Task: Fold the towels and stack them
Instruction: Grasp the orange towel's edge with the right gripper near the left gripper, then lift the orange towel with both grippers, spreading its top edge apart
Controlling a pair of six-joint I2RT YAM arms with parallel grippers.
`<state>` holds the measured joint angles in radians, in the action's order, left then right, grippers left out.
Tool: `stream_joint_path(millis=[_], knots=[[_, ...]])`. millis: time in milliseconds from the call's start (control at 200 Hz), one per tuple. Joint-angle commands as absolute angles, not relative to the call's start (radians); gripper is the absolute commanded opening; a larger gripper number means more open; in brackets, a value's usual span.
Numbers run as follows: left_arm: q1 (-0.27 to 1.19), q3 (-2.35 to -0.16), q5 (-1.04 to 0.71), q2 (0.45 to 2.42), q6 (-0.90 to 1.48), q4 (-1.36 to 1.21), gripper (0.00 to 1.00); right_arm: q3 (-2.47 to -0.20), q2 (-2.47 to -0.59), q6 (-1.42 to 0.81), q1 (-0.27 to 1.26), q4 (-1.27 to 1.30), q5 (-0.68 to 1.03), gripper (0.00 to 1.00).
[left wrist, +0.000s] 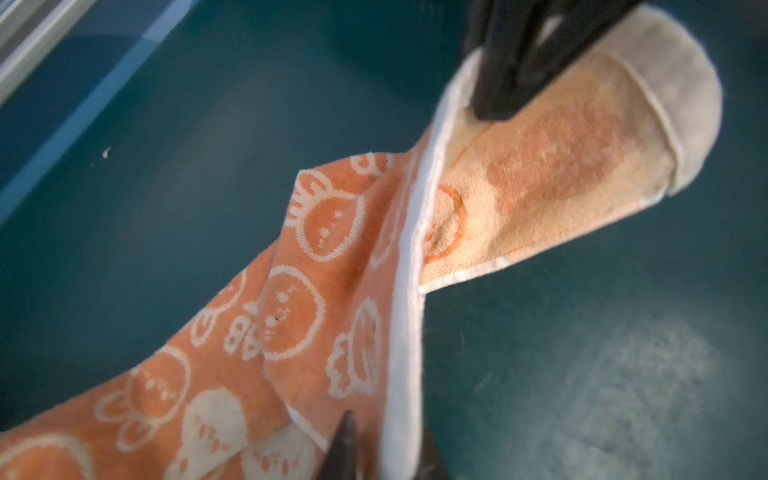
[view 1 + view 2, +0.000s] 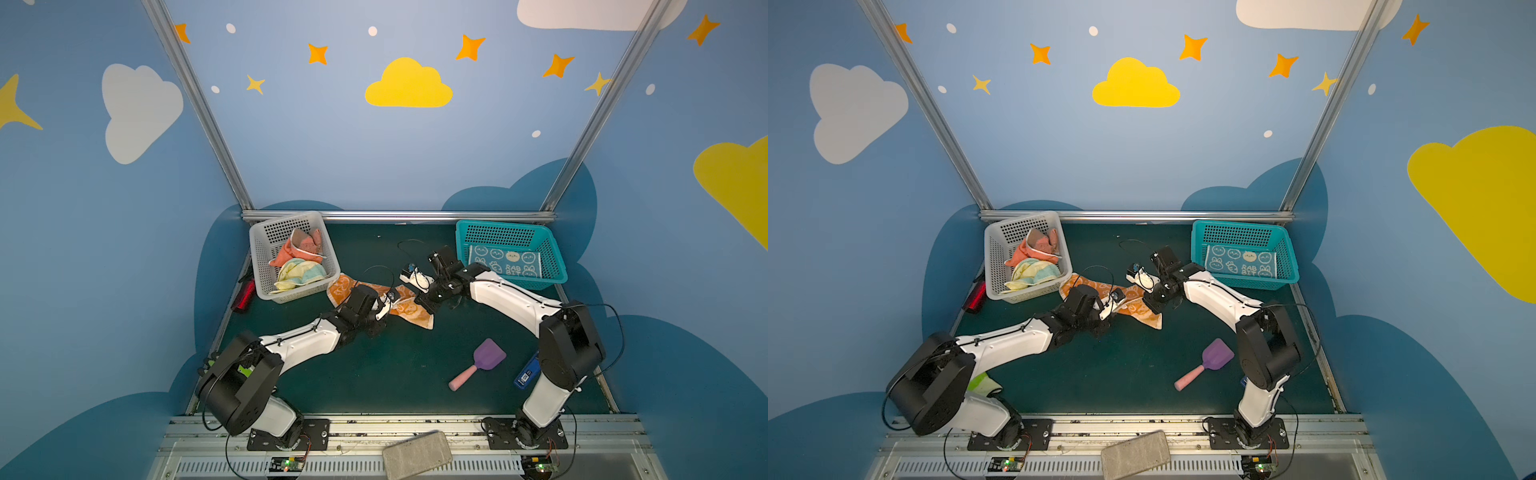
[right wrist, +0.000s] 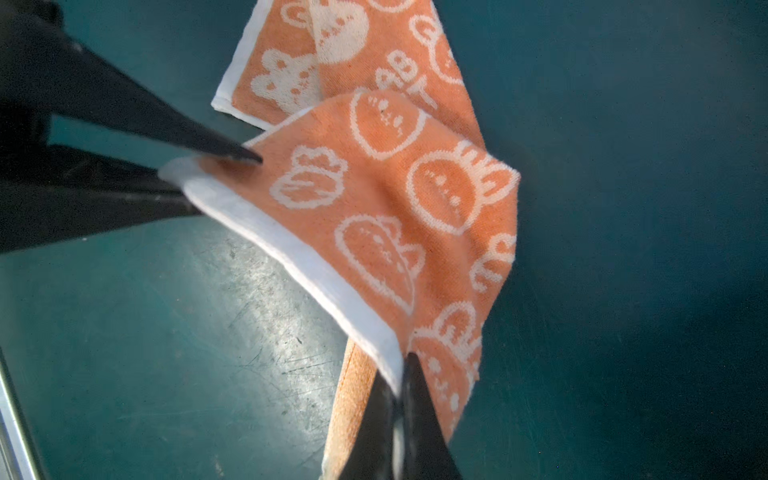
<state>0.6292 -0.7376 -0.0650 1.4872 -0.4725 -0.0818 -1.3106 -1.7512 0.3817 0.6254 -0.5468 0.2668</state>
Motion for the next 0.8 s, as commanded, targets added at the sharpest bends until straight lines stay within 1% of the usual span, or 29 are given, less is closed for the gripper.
stream_joint_path(millis=[0,80,145,190,310,446,621,791], knots=[[0.625,-0.783,-0.054,1.499,-0.504,-0.053,0.04,-1.324,-1.718,0.355,0.62,-0.546,0.293,0.0],[0.623,-0.805,-0.038,1.503,-0.512,-0.038,0.04,-1.32,-1.73,0.314,0.62,-0.533,0.283,0.0],[0.623,-0.836,-0.013,1.503,-0.498,-0.013,0.04,-1.309,-1.746,0.218,0.618,-0.51,0.269,0.0],[0.622,-0.862,0.002,1.505,-0.486,0.006,0.04,-1.294,-1.76,0.156,0.618,-0.491,0.261,0.05],[0.611,-0.945,0.024,1.516,-0.434,0.074,0.04,-1.227,-1.772,0.005,0.618,-0.407,0.25,0.11],[0.601,-1.03,0.026,1.549,-0.402,0.16,0.04,-1.13,-1.768,-0.15,0.618,-0.3,0.206,0.13],[0.596,-1.101,0.045,1.598,-0.387,0.222,0.04,-1.046,-1.754,-0.217,0.615,-0.243,0.171,0.14],[0.594,-1.137,0.08,1.624,-0.382,0.241,0.04,-0.985,-1.735,-0.233,0.606,-0.215,0.19,0.15]])
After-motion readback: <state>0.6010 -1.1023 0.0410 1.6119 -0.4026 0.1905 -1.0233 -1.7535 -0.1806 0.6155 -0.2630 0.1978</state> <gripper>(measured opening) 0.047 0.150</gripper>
